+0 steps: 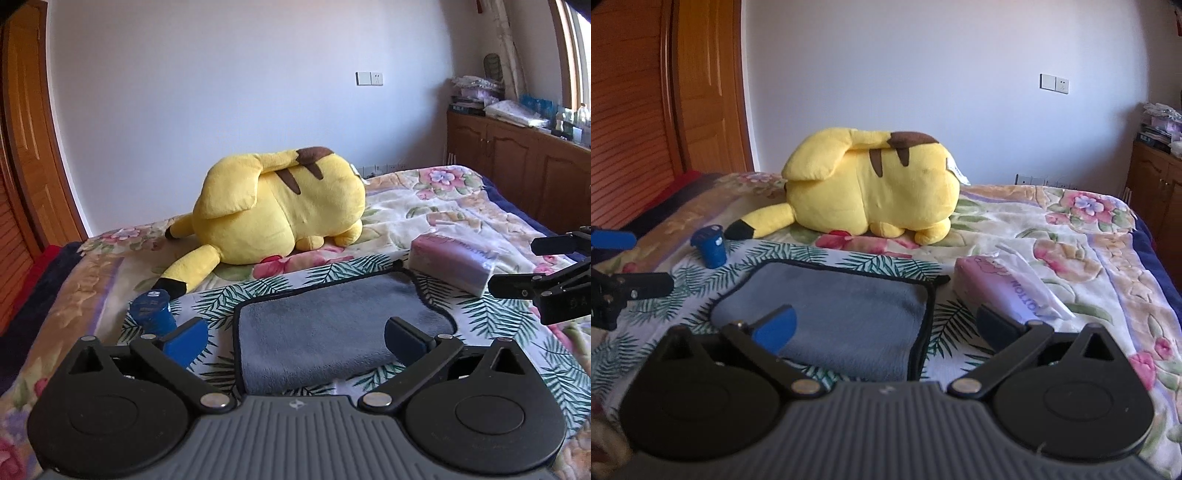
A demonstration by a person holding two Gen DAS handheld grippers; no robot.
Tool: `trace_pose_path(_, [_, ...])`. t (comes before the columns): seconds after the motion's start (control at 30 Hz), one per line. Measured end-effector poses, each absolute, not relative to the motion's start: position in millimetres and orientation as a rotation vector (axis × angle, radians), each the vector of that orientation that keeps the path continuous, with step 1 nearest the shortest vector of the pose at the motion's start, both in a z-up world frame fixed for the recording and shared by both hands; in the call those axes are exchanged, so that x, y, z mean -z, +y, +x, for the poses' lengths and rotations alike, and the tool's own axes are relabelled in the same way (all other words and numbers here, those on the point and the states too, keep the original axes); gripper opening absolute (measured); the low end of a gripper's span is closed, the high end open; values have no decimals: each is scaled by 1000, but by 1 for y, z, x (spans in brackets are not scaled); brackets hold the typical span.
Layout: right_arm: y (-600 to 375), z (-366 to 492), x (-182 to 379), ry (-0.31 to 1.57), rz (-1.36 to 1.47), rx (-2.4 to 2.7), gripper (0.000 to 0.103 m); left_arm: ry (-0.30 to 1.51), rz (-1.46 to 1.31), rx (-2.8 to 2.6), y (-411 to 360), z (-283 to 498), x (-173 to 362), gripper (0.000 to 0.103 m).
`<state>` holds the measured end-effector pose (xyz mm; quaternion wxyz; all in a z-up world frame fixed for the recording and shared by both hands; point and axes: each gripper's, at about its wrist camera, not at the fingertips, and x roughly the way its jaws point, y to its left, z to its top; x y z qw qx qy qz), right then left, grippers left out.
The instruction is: Fold towel
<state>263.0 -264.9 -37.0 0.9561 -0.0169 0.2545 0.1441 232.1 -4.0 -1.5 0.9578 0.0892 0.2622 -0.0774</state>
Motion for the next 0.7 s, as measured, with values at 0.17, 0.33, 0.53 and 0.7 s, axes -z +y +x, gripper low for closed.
trace_pose_path(0.17, [-270, 236, 22, 500, -18, -293, 103, 505, 176, 159, -9, 203, -10, 103])
trace_pose_path(0.33, [-273, 209, 13, 493, -19, -295, 103, 501, 172, 163, -12, 177, -17, 103])
trace_pose_path(0.53, [-278, 179, 6, 480, -15, -296, 103, 507, 162, 163, -12, 144, -23, 103])
trace_pose_path(0.7, [-279, 158, 7, 474, -14, -303, 103, 507, 159, 161, -13, 119, -26, 103])
